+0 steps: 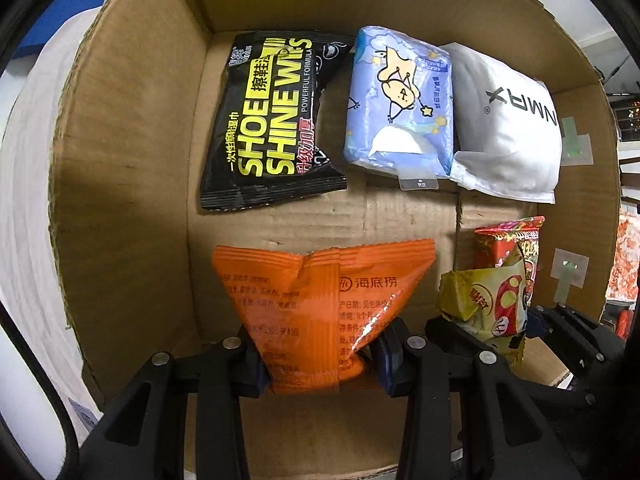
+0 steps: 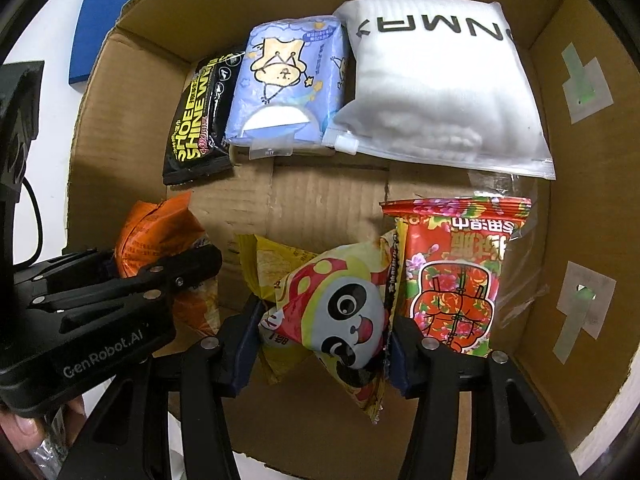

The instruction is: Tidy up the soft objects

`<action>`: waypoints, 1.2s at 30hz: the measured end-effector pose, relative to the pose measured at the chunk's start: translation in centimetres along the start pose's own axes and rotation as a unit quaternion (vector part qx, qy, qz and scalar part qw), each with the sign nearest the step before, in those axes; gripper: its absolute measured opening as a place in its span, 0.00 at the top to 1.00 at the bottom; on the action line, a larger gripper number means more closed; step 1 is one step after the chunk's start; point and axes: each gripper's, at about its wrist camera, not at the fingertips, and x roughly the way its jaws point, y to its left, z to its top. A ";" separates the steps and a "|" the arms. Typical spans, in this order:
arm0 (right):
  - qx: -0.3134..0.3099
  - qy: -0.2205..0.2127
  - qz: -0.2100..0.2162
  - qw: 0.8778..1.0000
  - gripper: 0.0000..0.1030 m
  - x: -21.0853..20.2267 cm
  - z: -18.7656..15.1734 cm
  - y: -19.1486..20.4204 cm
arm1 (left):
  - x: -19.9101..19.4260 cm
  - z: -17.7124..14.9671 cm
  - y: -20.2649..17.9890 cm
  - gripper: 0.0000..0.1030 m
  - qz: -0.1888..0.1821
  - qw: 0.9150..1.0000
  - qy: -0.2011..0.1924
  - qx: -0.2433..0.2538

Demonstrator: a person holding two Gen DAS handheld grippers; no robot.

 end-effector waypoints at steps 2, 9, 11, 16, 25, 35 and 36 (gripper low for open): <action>-0.001 -0.001 -0.004 1.000 0.44 0.1 0.0 0.0 | 0.0 -0.2 -0.1 0.64 0.002 1.000 -0.001 0.003; 0.003 -0.003 -0.005 1.000 0.42 -0.1 -0.1 0.1 | -0.7 -0.1 -0.3 0.63 0.005 1.000 -0.008 0.002; 0.004 -0.004 -0.005 1.000 0.41 -0.4 -0.2 0.0 | -1.0 -0.1 -0.4 0.61 0.004 1.000 -0.009 0.000; 0.003 -0.009 -0.007 1.000 0.40 -0.8 -0.5 0.3 | -1.8 -0.1 -0.5 0.60 0.007 1.000 -0.023 -0.002; -0.002 -0.030 -0.022 0.999 0.19 -2.0 -0.9 1.0 | -3.5 -0.4 -1.1 0.50 0.016 0.999 -0.046 0.004; 0.010 -0.060 -0.069 0.996 0.00 -4.6 -0.8 0.0 | -5.8 -1.2 -1.7 0.08 0.038 0.995 -0.097 0.007; 0.014 -0.062 -0.072 0.995 0.00 -4.8 -0.9 -0.2 | -5.9 -1.3 -1.8 0.07 0.040 0.994 -0.101 0.007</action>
